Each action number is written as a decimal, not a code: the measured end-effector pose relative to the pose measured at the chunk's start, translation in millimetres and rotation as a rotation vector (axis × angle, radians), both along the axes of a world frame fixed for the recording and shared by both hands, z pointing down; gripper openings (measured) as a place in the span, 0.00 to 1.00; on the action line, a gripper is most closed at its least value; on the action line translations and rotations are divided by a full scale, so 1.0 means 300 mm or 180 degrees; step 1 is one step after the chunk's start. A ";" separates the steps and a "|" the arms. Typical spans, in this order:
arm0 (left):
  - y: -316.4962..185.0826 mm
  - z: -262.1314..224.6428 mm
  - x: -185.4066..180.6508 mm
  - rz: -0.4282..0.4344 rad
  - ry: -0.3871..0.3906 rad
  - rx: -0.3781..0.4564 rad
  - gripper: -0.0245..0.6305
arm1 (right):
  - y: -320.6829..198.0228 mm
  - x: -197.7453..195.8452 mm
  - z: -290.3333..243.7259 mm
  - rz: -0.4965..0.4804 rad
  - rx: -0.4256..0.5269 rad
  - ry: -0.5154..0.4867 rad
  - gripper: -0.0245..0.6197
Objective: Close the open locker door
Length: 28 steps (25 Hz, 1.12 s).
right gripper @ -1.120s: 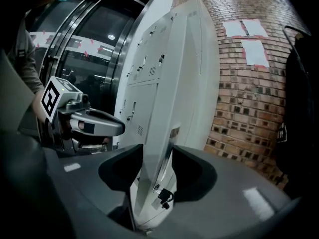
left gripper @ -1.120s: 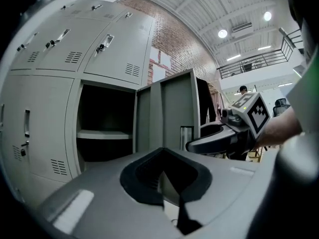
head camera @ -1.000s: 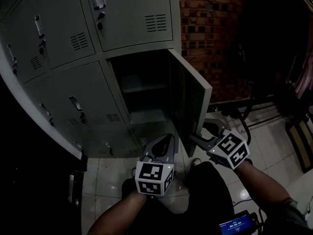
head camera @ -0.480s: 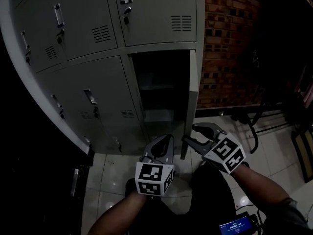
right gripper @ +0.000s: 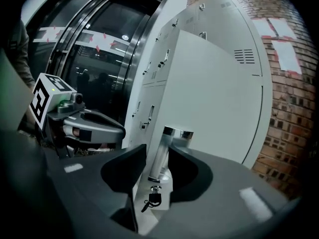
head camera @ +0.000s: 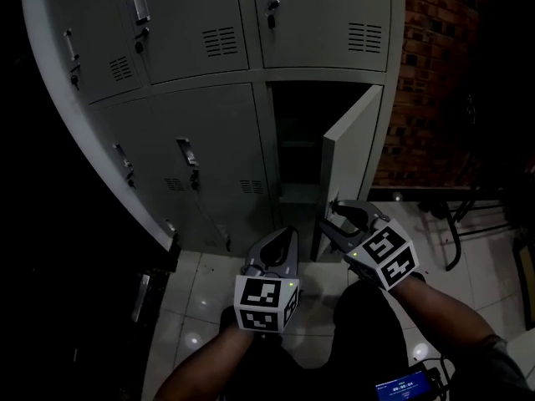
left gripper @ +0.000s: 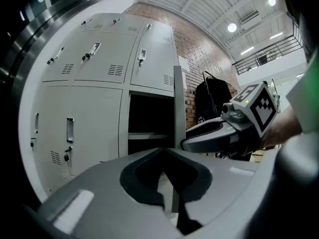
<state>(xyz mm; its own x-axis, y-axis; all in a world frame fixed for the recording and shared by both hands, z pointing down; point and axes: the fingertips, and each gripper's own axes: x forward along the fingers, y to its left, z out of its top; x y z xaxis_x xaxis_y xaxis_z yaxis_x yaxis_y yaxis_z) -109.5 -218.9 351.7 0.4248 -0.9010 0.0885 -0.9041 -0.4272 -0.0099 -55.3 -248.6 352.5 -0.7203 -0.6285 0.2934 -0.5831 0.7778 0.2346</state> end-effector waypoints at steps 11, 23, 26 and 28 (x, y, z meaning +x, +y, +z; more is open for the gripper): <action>-0.076 0.021 -0.171 -0.0218 0.0006 -0.0015 0.04 | -0.134 -0.149 0.004 0.0049 0.0037 -0.0032 0.25; -0.162 0.026 -0.316 -0.0458 -0.0025 -0.0020 0.04 | -0.330 -0.262 0.014 0.0157 0.0091 0.0007 0.18; -0.181 0.026 -0.345 -0.0502 -0.0025 -0.0027 0.04 | -0.382 -0.284 0.014 0.0190 0.0099 0.0010 0.15; -0.194 0.025 -0.360 -0.0525 -0.0029 -0.0025 0.04 | -0.411 -0.296 0.015 0.0209 0.0103 0.0010 0.15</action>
